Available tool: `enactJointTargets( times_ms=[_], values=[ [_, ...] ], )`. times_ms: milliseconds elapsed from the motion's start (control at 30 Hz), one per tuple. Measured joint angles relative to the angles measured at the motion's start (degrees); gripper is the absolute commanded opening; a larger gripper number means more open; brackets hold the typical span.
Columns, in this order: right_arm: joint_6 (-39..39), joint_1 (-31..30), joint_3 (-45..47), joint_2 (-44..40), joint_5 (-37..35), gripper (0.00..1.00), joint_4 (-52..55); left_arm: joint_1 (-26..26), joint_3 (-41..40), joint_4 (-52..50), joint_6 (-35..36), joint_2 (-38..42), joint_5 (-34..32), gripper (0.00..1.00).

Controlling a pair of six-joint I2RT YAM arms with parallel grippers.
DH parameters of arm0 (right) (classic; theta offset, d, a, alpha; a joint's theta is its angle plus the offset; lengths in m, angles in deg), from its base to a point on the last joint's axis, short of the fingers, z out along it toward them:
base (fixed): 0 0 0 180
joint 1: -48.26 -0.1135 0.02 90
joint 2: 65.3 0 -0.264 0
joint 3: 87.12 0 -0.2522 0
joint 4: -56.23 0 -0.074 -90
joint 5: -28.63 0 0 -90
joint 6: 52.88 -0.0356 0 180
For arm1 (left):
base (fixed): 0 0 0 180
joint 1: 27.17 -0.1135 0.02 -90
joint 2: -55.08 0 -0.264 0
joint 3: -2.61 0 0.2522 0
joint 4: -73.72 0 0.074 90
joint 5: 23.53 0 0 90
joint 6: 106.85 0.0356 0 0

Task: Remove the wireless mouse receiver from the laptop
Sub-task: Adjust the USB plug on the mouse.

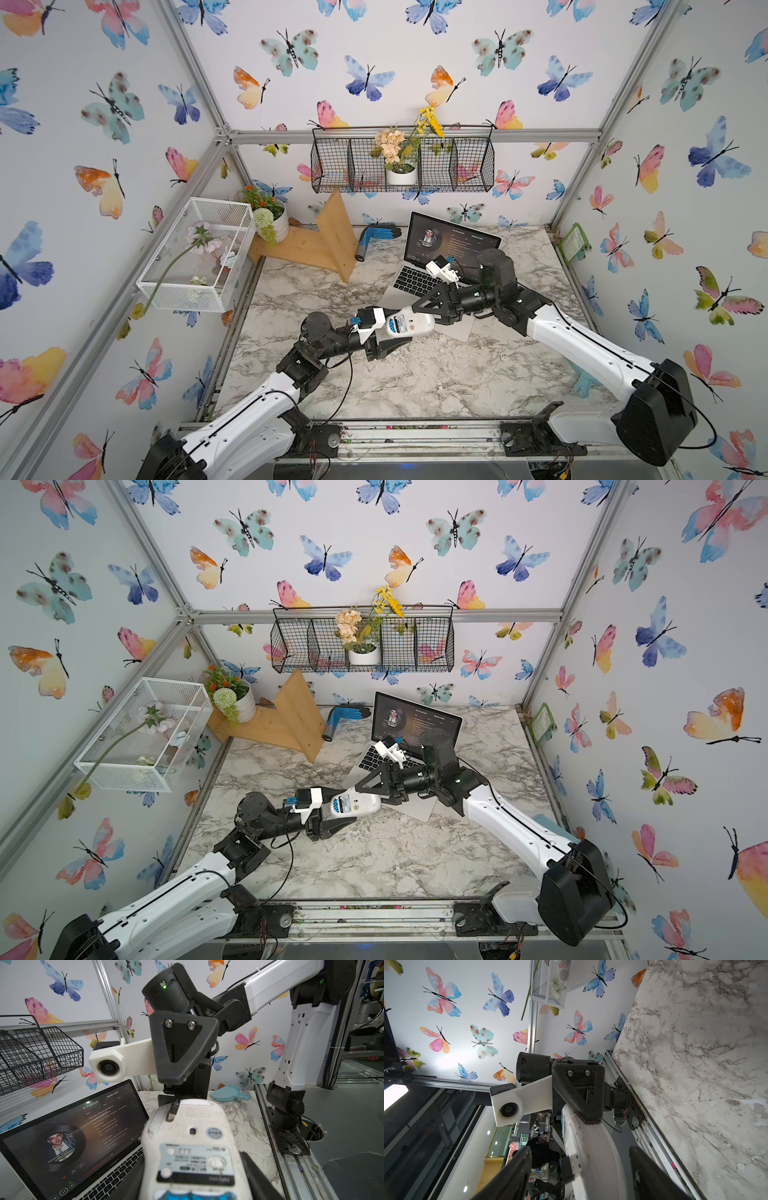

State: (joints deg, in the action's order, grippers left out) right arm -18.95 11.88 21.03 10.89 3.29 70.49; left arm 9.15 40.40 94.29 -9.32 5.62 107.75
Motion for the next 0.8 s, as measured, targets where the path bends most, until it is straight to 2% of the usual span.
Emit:
enactJointTargets(
  times_ms=[800],
  values=[
    [-7.74, -0.22, 4.04, 0.98, -0.13, 0.51, -8.72, 0.0, 0.04, -1.51, 1.03, 0.09, -0.55, 0.0]
  ],
)
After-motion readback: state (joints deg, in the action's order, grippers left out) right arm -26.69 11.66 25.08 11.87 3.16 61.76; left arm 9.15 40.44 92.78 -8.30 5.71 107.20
